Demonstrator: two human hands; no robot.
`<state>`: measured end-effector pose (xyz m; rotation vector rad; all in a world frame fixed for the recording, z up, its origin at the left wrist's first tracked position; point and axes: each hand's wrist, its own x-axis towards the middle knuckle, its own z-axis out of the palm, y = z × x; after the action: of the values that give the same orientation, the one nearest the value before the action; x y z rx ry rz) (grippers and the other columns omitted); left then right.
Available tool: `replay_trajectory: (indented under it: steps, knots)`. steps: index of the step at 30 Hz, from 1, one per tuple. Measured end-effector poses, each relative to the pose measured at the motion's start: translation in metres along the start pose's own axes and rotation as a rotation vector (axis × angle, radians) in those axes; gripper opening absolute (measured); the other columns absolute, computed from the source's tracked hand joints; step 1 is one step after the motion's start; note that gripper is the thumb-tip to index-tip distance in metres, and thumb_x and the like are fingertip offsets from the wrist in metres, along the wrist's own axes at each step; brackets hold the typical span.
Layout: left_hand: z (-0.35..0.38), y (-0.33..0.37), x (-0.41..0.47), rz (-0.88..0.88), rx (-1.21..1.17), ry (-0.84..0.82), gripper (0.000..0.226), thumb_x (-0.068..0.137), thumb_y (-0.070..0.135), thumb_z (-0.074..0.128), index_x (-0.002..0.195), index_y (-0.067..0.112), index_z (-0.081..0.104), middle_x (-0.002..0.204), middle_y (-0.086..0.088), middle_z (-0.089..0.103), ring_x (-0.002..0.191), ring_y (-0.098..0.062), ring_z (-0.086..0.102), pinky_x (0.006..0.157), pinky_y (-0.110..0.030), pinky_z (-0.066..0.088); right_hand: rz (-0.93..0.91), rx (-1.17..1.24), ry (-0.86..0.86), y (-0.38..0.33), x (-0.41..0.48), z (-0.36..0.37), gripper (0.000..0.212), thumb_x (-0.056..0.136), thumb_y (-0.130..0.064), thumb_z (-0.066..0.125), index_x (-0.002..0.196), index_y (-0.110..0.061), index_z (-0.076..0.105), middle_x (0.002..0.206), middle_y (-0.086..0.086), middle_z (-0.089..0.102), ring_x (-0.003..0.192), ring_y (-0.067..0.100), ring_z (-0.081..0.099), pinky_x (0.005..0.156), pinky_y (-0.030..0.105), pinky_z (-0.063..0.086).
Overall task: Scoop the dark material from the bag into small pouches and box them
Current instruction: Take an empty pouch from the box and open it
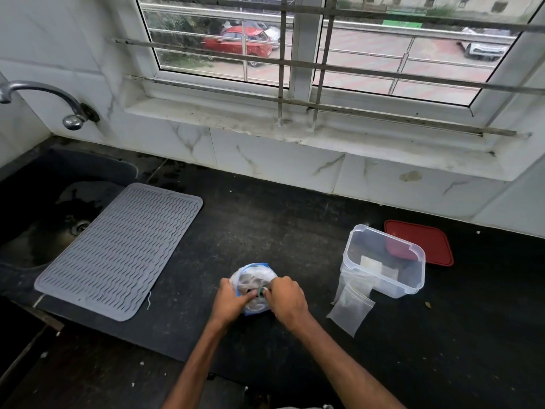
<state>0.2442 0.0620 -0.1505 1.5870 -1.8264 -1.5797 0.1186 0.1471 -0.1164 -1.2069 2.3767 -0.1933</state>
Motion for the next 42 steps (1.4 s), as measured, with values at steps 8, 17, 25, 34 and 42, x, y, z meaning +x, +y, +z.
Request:
replay_trajectory:
  steps: [8, 17, 25, 34, 42]
  knots:
    - [0.004, 0.005, -0.004, -0.082, 0.057, -0.031, 0.043, 0.075, -0.012, 0.062, 0.106, 0.006, 0.038, 0.102, -0.011, 0.054, 0.094, -0.022, 0.058, 0.072, -0.029, 0.047, -0.190, -0.251, -0.036, -0.003, -0.012, -0.001, 0.023, 0.100, -0.008, 0.045, 0.114, -0.005, 0.063, 0.114, 0.015, 0.068, 0.103, 0.034, 0.066, 0.084, 0.042, 0.051]
    - [0.008, -0.008, -0.003, -0.171, -0.424, -0.041, 0.058, 0.066, -0.026, 0.071, 0.111, 0.002, 0.047, 0.104, -0.018, 0.064, 0.084, -0.022, 0.065, 0.060, -0.030, 0.055, 0.022, 0.218, 0.002, 0.010, -0.005, 0.011, 0.025, 0.096, -0.028, 0.060, 0.084, -0.010, 0.071, 0.079, 0.011, 0.074, 0.071, 0.022, 0.072, 0.074, 0.037, 0.060]
    - [0.011, -0.009, -0.006, -0.024, -0.301, 0.022, 0.055, 0.068, -0.010, 0.082, 0.103, 0.009, 0.045, 0.095, -0.007, 0.063, 0.080, -0.013, 0.064, 0.060, -0.020, 0.052, 0.104, 0.501, -0.069, 0.014, -0.010, 0.016, 0.024, 0.095, -0.022, 0.063, 0.078, -0.007, 0.072, 0.059, 0.006, 0.071, 0.047, 0.011, 0.067, 0.053, 0.025, 0.059]
    - [0.012, -0.009, -0.009, 0.070, -0.117, 0.141, 0.047, 0.075, 0.011, 0.084, 0.104, 0.008, 0.046, 0.094, -0.003, 0.063, 0.083, -0.015, 0.063, 0.059, -0.015, 0.045, 0.118, 0.547, -0.036, 0.015, -0.015, 0.014, 0.024, 0.095, -0.024, 0.064, 0.079, -0.009, 0.071, 0.060, 0.006, 0.071, 0.051, 0.013, 0.069, 0.052, 0.023, 0.058]
    - [0.014, -0.012, -0.012, 0.035, -0.164, 0.124, 0.048, 0.076, 0.011, 0.083, 0.105, 0.009, 0.044, 0.093, 0.000, 0.060, 0.081, -0.010, 0.059, 0.069, -0.024, 0.047, 0.134, 0.628, 0.014, 0.018, -0.018, 0.015, 0.016, 0.094, -0.020, 0.065, 0.083, -0.010, 0.070, 0.063, 0.005, 0.072, 0.052, 0.012, 0.069, 0.054, 0.027, 0.060]
